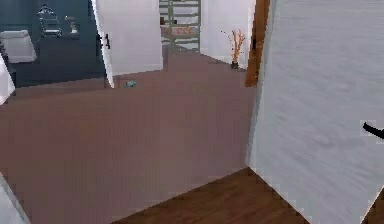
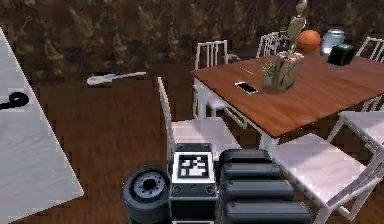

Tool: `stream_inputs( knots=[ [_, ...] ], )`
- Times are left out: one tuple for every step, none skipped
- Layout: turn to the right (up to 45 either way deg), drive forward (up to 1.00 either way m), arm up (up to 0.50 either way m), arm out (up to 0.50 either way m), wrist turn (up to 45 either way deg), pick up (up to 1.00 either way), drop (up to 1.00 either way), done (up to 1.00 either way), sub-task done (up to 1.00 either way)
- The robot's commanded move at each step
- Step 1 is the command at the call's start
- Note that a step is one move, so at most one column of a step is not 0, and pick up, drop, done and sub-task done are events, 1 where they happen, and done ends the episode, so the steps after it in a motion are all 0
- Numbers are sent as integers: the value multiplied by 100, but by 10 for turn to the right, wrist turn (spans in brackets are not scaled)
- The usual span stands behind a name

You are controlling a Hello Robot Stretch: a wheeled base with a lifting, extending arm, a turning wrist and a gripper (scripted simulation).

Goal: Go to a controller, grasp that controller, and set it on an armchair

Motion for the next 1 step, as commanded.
stream_inputs(
  knots=[
    [0,100,0,0,0,0,0,0,0]
  ],
)
